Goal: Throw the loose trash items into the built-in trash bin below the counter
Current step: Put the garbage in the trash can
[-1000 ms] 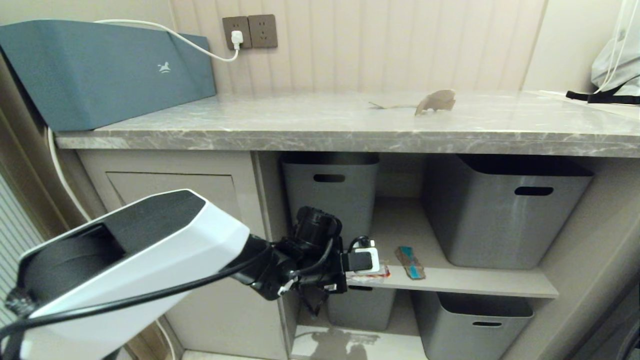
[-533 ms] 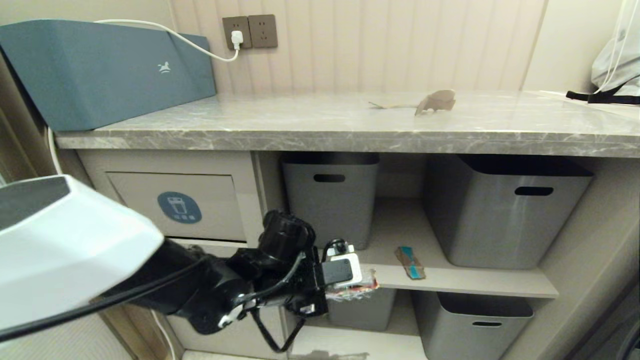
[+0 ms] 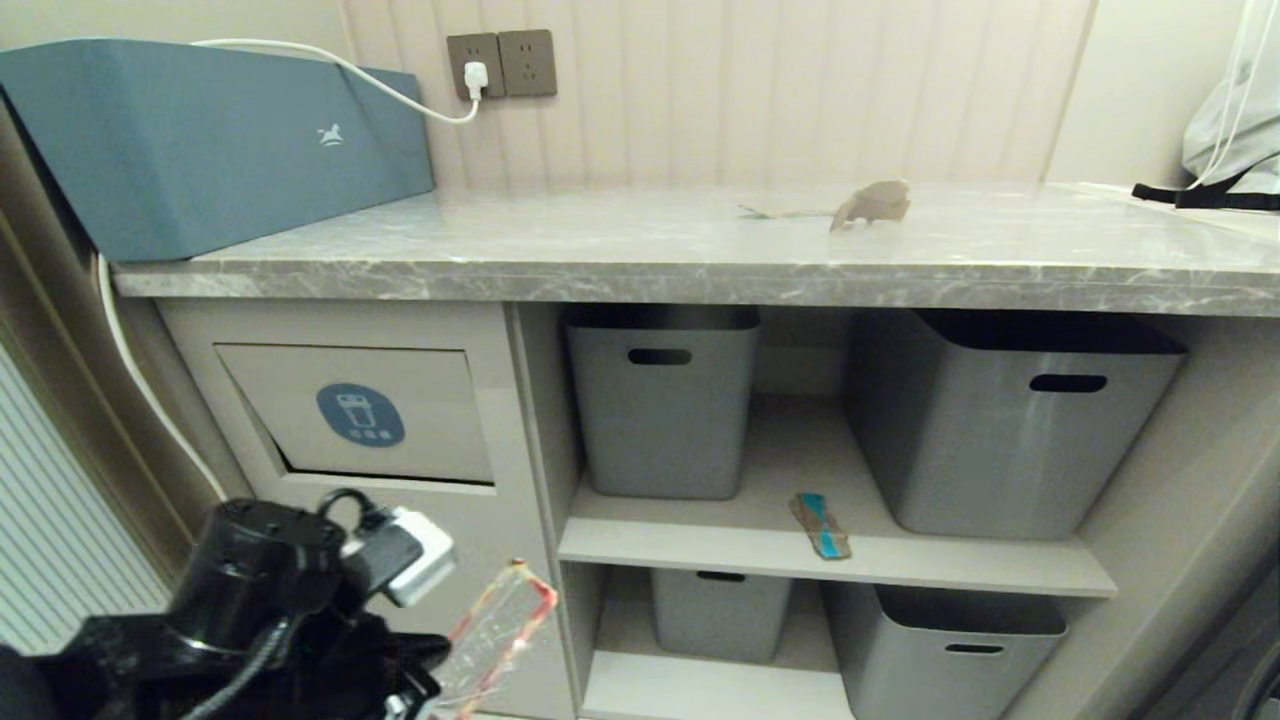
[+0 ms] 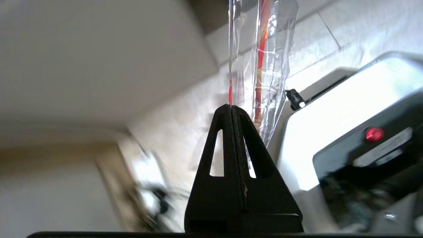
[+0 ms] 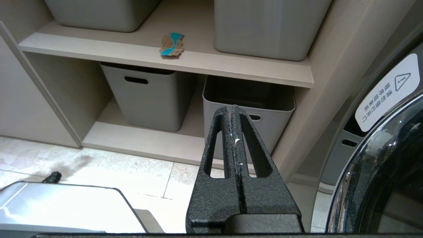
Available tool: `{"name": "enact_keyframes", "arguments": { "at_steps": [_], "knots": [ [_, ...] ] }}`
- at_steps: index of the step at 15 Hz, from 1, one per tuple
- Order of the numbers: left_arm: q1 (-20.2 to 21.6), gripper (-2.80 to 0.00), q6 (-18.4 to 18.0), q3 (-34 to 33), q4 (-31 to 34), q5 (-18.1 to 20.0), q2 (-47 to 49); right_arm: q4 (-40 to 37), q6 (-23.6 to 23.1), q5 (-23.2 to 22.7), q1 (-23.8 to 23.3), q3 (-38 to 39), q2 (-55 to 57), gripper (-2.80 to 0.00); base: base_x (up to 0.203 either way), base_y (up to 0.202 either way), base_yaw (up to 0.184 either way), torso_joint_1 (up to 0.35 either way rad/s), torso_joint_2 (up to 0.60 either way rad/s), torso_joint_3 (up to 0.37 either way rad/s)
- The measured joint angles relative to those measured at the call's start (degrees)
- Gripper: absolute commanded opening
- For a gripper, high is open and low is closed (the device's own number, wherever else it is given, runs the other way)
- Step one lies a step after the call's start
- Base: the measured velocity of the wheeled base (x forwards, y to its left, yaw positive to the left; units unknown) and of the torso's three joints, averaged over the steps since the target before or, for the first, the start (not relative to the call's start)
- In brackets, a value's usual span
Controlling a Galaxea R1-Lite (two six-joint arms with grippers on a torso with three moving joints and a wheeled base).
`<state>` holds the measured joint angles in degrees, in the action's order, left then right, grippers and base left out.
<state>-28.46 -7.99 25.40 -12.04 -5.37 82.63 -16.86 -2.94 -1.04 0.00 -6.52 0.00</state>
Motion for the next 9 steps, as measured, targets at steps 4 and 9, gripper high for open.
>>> {"name": "enact_keyframes", "arguments": {
  "at_steps": [4, 9],
  "knots": [
    [19.3, -2.8, 9.4, -2.9, 2.7, 5.3, -8.3, 0.0, 0.0, 0.0, 0.0, 0.0, 0.0, -2.8, 0.0, 0.0, 0.0, 0.0, 0.0, 0.0],
    [41.7, -2.8, 23.6, -4.7, 3.1, 10.3, -14.1, 0.0, 0.0, 0.0, 0.0, 0.0, 0.0, -2.8, 0.0, 0.0, 0.0, 0.0, 0.0, 0.0]
  ]
}}
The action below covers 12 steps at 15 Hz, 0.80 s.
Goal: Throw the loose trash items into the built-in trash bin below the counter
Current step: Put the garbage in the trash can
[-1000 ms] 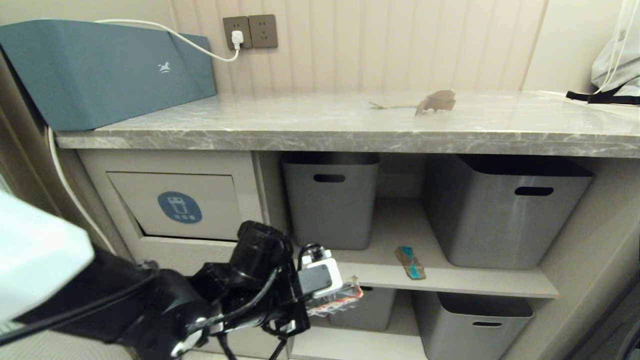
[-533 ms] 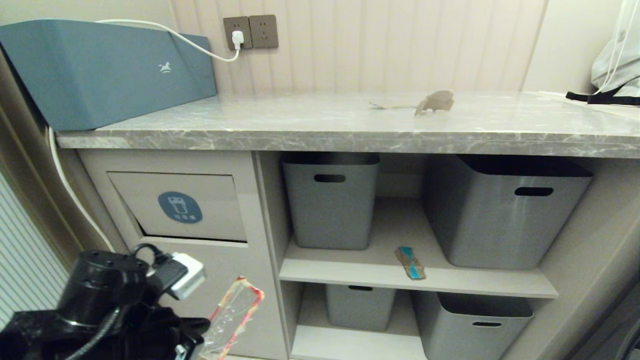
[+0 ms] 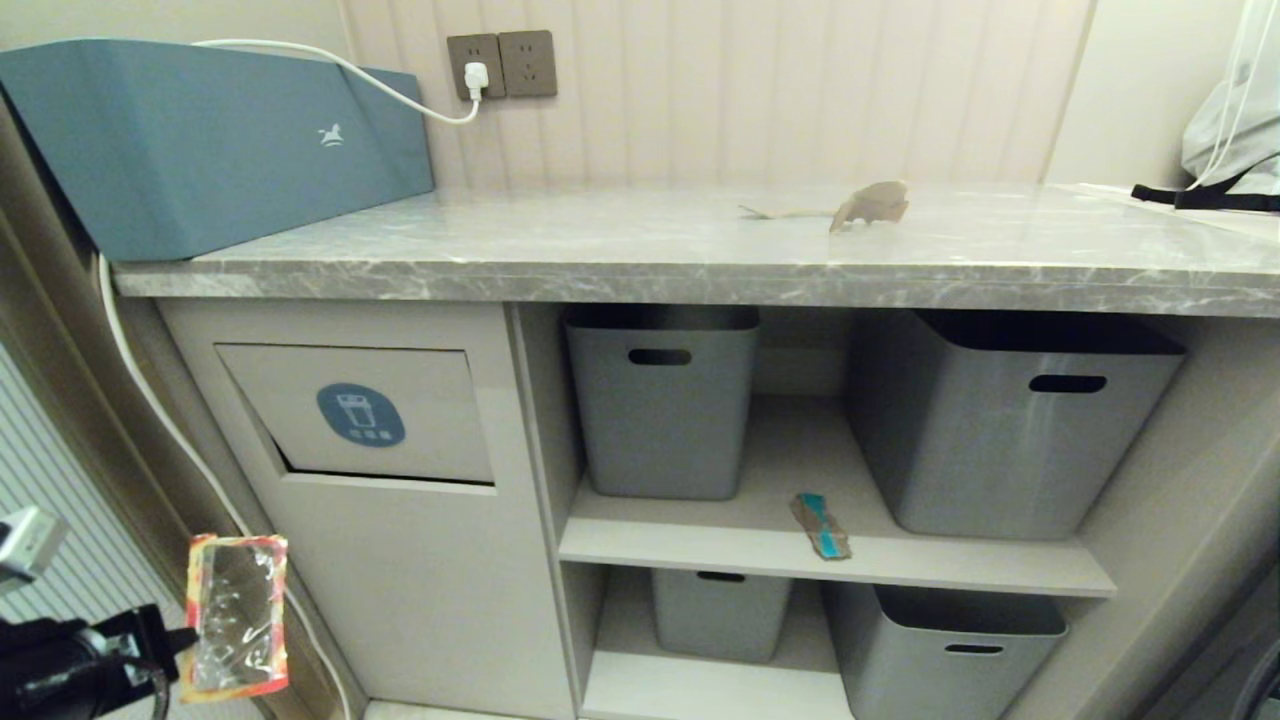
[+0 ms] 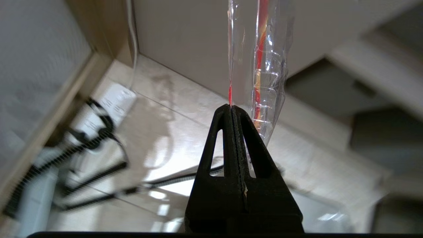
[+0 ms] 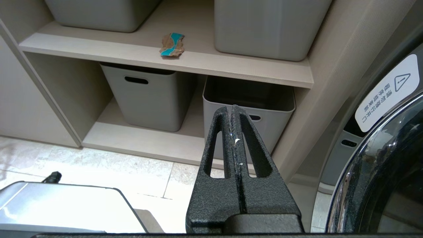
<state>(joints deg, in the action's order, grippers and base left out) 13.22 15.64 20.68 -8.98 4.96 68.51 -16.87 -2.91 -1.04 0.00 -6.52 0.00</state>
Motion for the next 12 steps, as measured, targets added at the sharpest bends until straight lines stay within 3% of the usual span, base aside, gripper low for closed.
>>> {"name": "enact_keyframes", "arguments": {
  "at_steps": [4, 7, 9, 12],
  "knots": [
    [2.4, -2.8, 24.5, -0.2, -1.2, -7.6, -2.0, 0.0, 0.0, 0.0, 0.0, 0.0, 0.0, -2.8, 0.0, 0.0, 0.0, 0.0, 0.0, 0.0],
    [2.5, -2.8, 38.7, -0.4, -4.7, -12.3, -1.4, 0.0, 0.0, 0.0, 0.0, 0.0, 0.0, -2.8, 0.0, 0.0, 0.0, 0.0, 0.0, 0.0],
    [2.2, -2.8, 44.5, -0.6, -5.0, -13.9, -0.5, 0.0, 0.0, 0.0, 0.0, 0.0, 0.0, -2.8, 0.0, 0.0, 0.0, 0.0, 0.0, 0.0],
    [2.0, -2.8, 46.2, -0.5, -5.8, -14.2, 1.1, 0.0, 0.0, 0.0, 0.0, 0.0, 0.0, -2.8, 0.0, 0.0, 0.0, 0.0, 0.0, 0.0]
  ]
}}
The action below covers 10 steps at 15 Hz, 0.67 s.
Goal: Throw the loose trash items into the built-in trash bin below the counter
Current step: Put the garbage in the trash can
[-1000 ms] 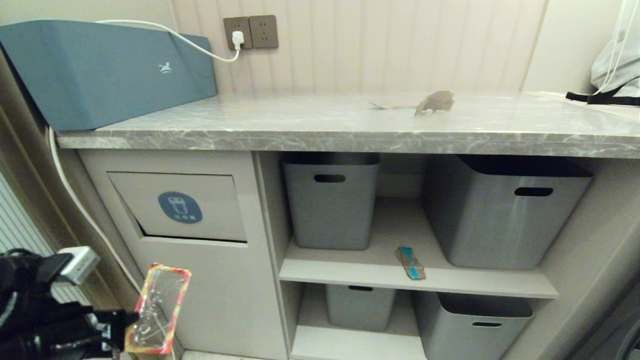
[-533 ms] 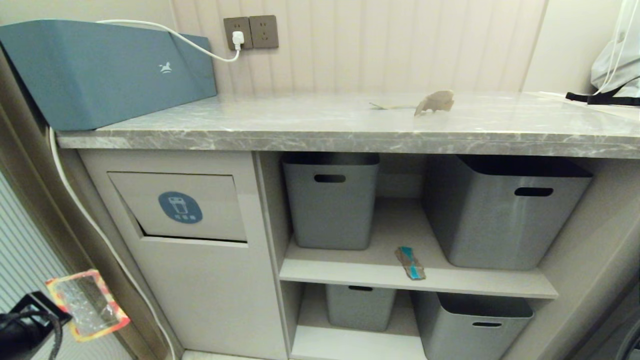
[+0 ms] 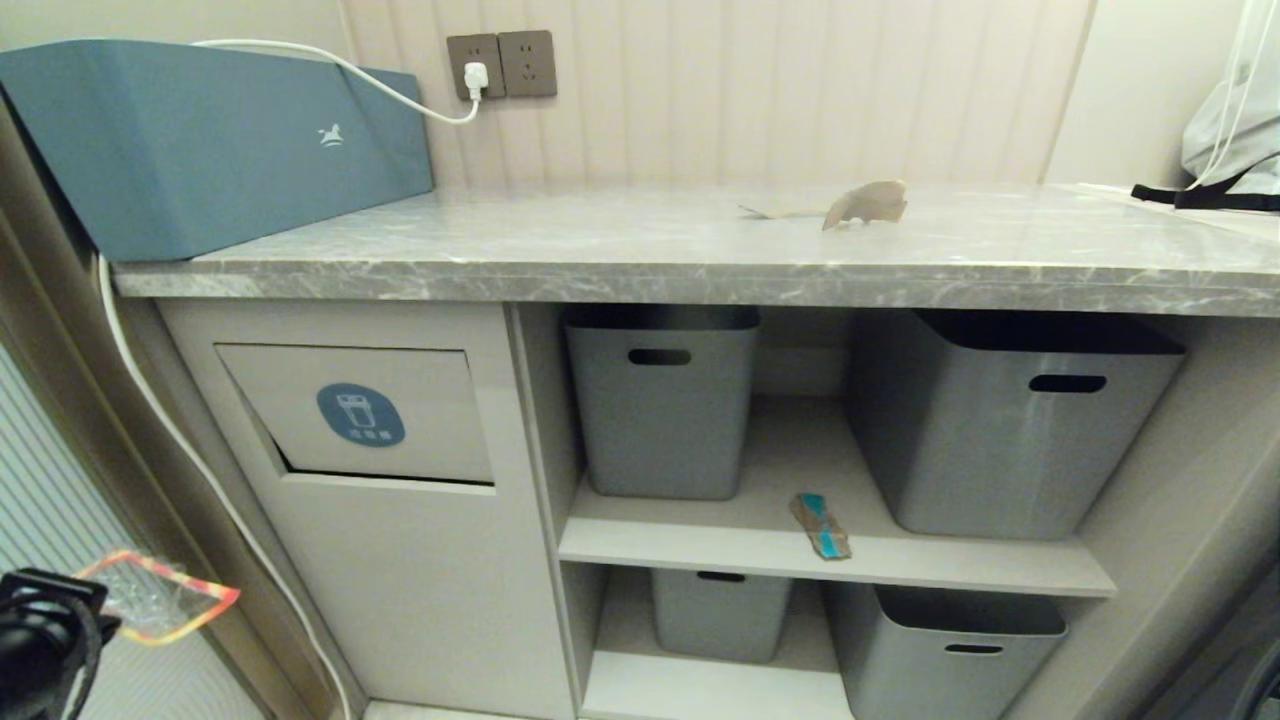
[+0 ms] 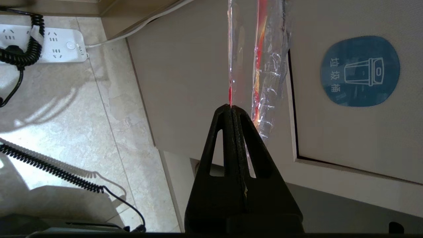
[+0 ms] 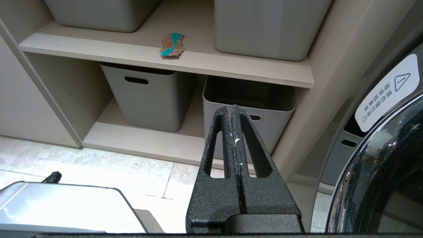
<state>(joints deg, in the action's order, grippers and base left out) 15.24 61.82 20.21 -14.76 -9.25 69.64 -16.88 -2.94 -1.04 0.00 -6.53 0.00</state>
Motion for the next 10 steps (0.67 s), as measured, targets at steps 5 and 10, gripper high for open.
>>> {"name": "enact_keyframes", "arguments": {
  "at_steps": [5, 10],
  "knots": [
    [-0.2, -2.8, 0.4, 2.8, -10.1, -2.2, 9.1, 0.0, 0.0, 0.0, 0.0, 0.0, 0.0, -2.8, 0.0, 0.0, 0.0, 0.0, 0.0, 0.0],
    [-6.9, -2.8, 8.4, 13.7, -15.0, -3.3, 21.0, 0.0, 0.0, 0.0, 0.0, 0.0, 0.0, -2.8, 0.0, 0.0, 0.0, 0.0, 0.0, 0.0]
  ]
}}
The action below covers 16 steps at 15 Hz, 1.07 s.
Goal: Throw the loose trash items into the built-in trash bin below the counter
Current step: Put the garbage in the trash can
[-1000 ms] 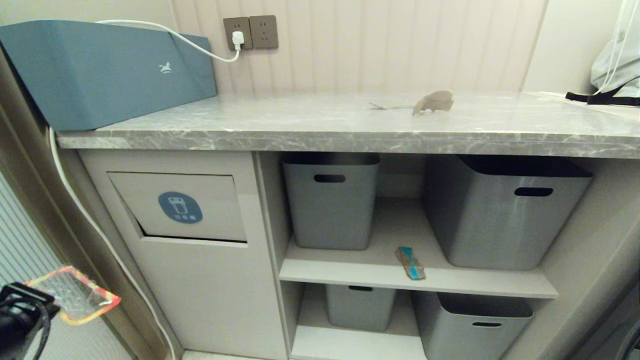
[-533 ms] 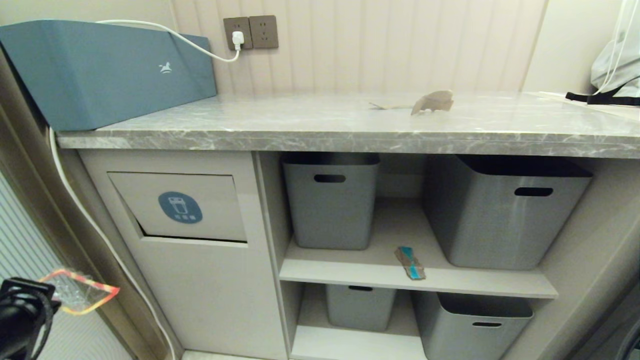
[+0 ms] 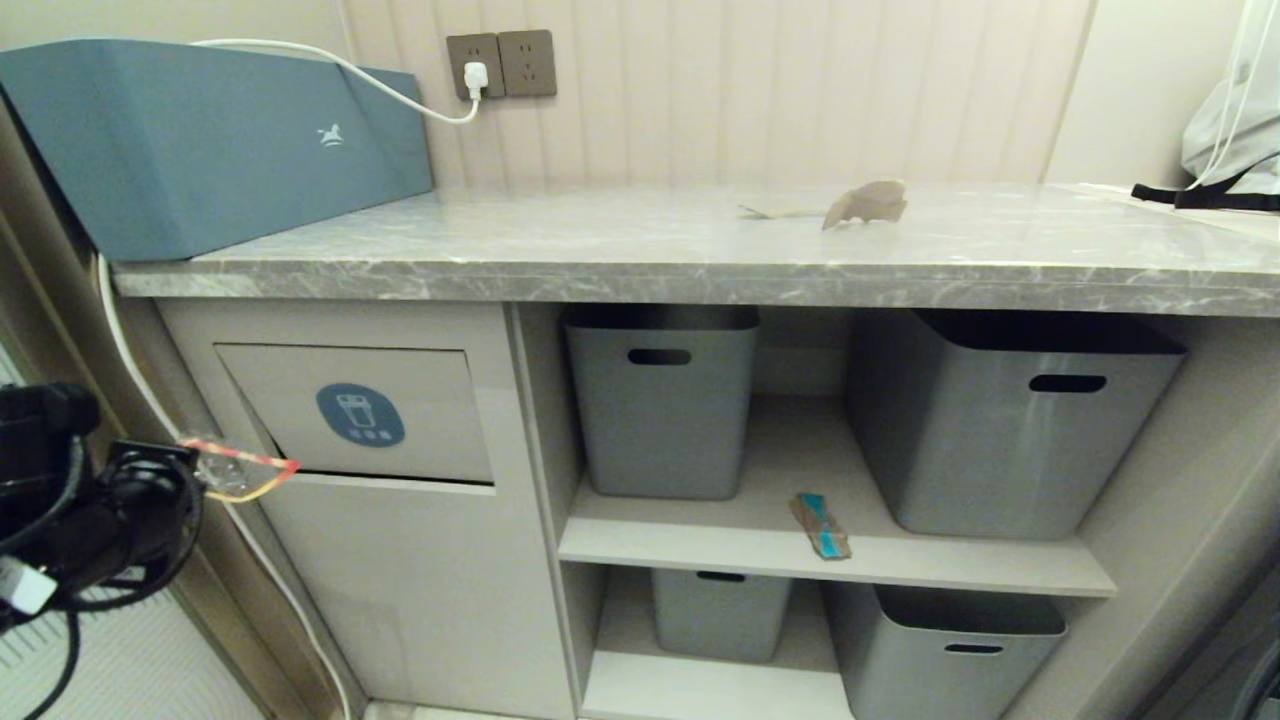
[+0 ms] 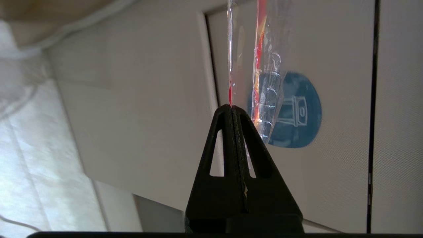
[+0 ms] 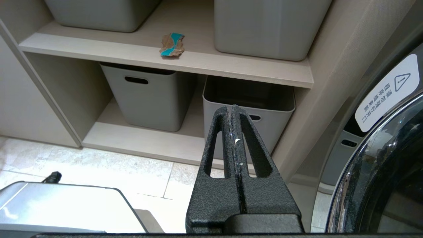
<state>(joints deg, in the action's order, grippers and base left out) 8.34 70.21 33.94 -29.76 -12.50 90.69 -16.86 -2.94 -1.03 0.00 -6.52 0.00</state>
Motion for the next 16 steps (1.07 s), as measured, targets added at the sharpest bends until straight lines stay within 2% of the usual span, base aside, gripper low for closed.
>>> {"name": "enact_keyframes", "arguments": {
  "at_steps": [3, 6, 10, 16],
  "knots": [
    [-4.4, -2.8, 4.9, 4.8, -1.1, -0.4, 6.6, 0.0, 0.0, 0.0, 0.0, 0.0, 0.0, -2.8, 0.0, 0.0, 0.0, 0.0, 0.0, 0.0],
    [-7.5, -2.8, 8.9, 10.4, -1.3, -2.6, 13.2, 0.0, 0.0, 0.0, 0.0, 0.0, 0.0, -2.8, 0.0, 0.0, 0.0, 0.0, 0.0, 0.0],
    [-9.7, -2.8, 9.8, 14.8, -1.3, -3.7, 20.9, 0.0, 0.0, 0.0, 0.0, 0.0, 0.0, -2.8, 0.0, 0.0, 0.0, 0.0, 0.0, 0.0],
    [-10.0, -2.8, 10.5, 23.6, -1.1, -3.6, 29.0, 0.0, 0.0, 0.0, 0.0, 0.0, 0.0, -2.8, 0.0, 0.0, 0.0, 0.0, 0.0, 0.0]
  ]
}}
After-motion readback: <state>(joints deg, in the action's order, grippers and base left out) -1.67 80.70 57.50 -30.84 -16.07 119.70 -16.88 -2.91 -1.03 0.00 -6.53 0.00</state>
